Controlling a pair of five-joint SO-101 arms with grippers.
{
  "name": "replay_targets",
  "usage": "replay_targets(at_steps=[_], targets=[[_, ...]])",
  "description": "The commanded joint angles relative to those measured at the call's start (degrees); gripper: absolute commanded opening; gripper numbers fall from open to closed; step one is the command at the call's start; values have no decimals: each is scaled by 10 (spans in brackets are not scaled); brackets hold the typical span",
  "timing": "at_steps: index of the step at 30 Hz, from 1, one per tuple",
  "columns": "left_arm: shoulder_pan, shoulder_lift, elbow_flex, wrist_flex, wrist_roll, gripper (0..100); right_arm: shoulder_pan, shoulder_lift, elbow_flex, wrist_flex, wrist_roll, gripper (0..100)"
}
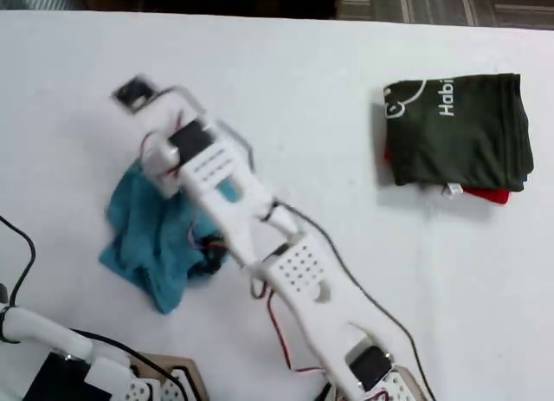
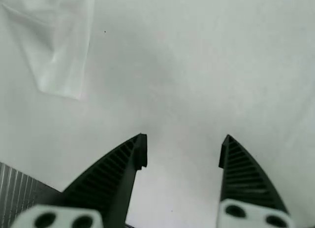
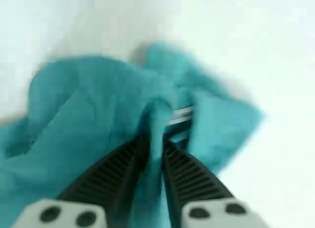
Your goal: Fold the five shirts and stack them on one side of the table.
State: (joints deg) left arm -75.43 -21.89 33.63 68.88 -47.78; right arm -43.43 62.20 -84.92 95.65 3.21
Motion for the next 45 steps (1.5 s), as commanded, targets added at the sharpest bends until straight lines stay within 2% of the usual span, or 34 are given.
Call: replay_targets(at_steps=[1,6,12,18,25,27,29,31,33,39,45], targets=[[-1,-17,-4,-10,3,251,86,-19,-110,15,1,20],[28,-16,-4,-7,5,251,191,-60,-99,53,1,21],[131,-15,-4,7,7,251,305,-101,-93,56,1,21],[305,-14,0,34,8,255,396,-151,-57,57,25,21],[537,-14,0,31,64,255,414,-259,174,54,33,25],[604,-13,0,29,73,256,414,-266,207,52,33,55],[651,-13,-6,13,105,256,419,-267,213,53,33,138],[678,-12,-2,-23,125,256,431,-273,212,55,33,231],[694,-2,-2,-47,142,256,447,-292,212,55,33,276],[709,149,-74,-47,240,256,487,-432,266,56,33,221],[709,311,-241,33,320,255,491,-597,478,54,33,222]])
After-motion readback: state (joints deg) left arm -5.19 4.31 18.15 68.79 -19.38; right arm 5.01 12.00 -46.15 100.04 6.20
